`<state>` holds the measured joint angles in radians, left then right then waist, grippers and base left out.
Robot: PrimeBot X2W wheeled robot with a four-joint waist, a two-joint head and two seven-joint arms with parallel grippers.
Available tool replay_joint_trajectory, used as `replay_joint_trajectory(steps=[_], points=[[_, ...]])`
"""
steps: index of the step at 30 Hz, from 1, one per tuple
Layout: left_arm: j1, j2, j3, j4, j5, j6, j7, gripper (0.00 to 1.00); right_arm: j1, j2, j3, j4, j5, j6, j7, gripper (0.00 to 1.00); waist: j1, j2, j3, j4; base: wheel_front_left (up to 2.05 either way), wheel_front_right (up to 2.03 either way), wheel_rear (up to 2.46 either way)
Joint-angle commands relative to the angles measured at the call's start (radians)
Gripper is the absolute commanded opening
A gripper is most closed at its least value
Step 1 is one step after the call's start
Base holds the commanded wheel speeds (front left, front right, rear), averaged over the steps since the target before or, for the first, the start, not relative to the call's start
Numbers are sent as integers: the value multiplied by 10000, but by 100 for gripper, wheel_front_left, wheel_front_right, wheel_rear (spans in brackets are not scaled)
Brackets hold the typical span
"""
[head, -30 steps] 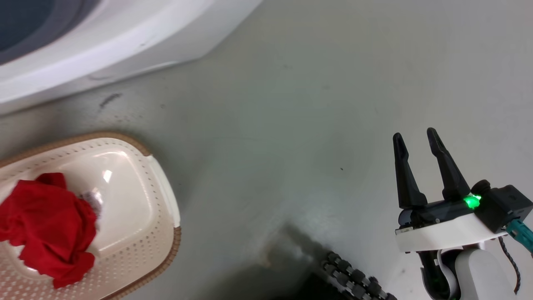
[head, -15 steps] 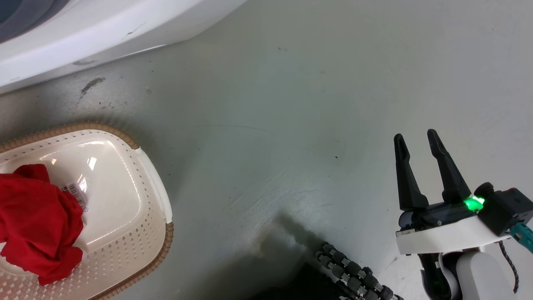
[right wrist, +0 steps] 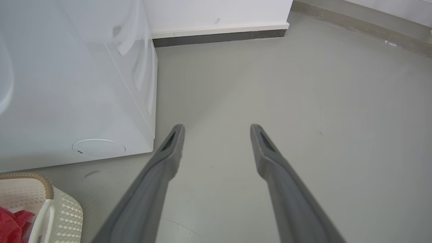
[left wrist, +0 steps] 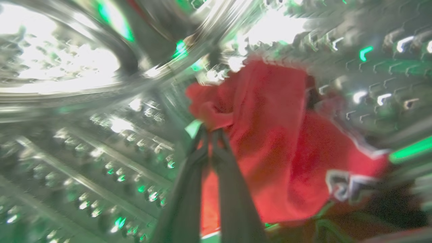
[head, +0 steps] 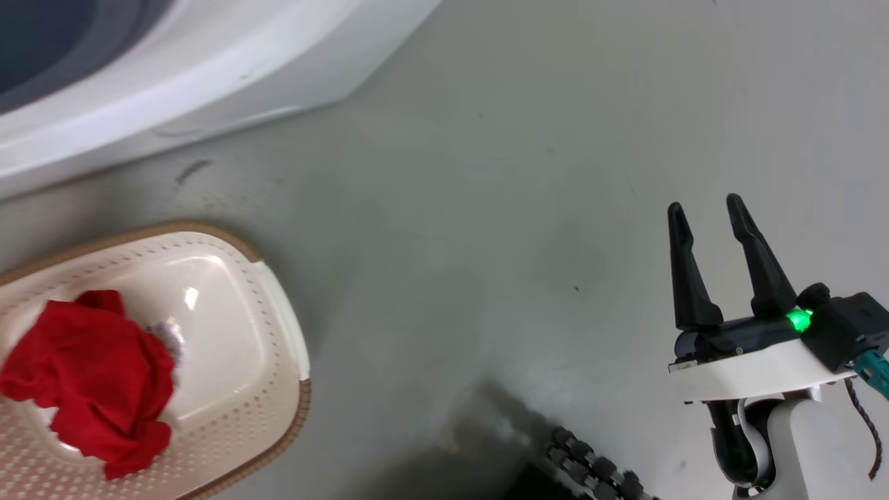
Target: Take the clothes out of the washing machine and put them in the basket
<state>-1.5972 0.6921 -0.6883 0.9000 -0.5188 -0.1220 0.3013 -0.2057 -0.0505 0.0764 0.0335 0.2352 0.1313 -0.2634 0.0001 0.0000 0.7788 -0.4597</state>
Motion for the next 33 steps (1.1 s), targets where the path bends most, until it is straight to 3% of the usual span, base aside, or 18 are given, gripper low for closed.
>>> replay_joint_trajectory(steps=[1, 10, 16, 21, 28, 33], points=[[316, -26, 16, 93, -8, 2, -351, 0, -41, 4, -76, 60, -167, -10, -20, 100, -1, 0, -607, 471, 0, 0, 0], [2301, -821, 244, 495, -531, 41, -3735, 0, 282, 1, -674, 286, -1036, -10, -20, 100, -1, 0, -2342, 1518, 0, 0, 0], [3912, -1328, 367, 466, -842, 204, -5293, 0, 604, 0, -774, 369, -1440, -10, -20, 100, -1, 0, -3490, 2086, 0, 0, 0], [5139, -1661, 667, -231, -918, 594, -5655, 0, 849, 0, -804, 407, -1728, -10, -20, 100, -1, 0, -4236, 2523, 0, 0, 0], [7152, -1808, 1883, -3107, -122, 1471, -5674, 0, 1096, 3, -998, 543, -1956, -10, -20, 100, -1, 0, -4999, 3024, 0, 0, 0], [8417, -2000, 2671, -4742, 441, 1708, -5677, 0, 1256, 3, -1069, 615, -1983, -10, -20, 100, -1, 0, -5416, 3248, 0, 0, 0]])
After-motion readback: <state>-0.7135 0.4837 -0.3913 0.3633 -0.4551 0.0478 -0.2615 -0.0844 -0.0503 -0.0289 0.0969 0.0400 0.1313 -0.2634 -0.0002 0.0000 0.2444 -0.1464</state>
